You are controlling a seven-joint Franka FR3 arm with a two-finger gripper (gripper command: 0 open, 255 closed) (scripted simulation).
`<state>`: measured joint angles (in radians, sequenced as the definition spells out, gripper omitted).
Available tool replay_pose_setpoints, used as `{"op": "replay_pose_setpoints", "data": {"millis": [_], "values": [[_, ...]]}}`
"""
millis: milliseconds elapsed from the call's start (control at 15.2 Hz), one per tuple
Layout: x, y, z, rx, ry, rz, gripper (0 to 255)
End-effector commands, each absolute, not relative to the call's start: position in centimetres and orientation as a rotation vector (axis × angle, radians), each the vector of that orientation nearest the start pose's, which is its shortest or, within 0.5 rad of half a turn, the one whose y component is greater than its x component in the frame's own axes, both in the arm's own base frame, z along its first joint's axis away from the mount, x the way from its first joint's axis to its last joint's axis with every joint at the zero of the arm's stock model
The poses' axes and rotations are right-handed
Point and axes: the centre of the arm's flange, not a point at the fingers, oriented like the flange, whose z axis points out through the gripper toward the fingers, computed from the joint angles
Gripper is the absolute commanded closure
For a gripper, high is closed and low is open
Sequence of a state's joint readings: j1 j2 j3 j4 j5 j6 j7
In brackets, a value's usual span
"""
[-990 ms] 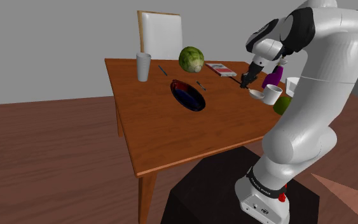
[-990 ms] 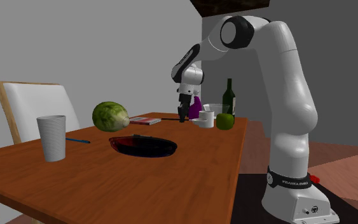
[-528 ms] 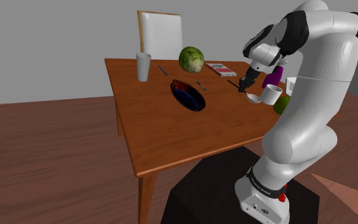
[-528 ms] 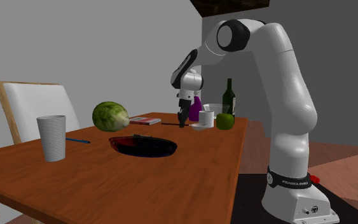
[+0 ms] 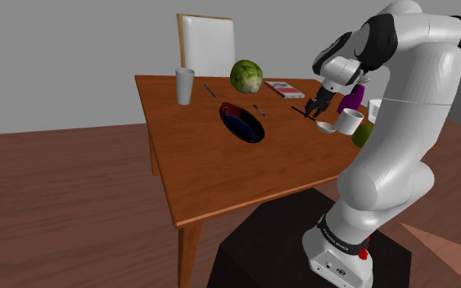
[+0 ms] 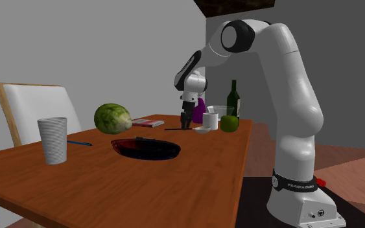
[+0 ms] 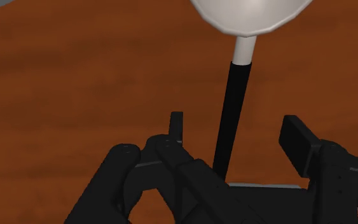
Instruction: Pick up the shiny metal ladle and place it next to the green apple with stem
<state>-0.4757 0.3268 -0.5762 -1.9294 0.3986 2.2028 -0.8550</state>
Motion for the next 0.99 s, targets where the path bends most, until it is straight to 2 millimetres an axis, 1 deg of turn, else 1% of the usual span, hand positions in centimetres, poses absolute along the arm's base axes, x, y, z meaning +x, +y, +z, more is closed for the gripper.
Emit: {"op": "replay_pose_setpoints", "data": {"millis": [0, 198, 396, 462, 924], "values": [[33.0, -51.7, 34.5, -3.0, 0.62, -0.196, 0], [33.0, -51.7, 34.5, -3.0, 0.62, -0.196, 0], [32.5, -51.8, 38.4, -3.0, 0.62, -0.196, 0], [32.3, -51.9, 39.5, -3.0, 0.62, -0.196, 0], [32.3, -51.9, 39.5, -3.0, 0.62, -0.196, 0]]}}
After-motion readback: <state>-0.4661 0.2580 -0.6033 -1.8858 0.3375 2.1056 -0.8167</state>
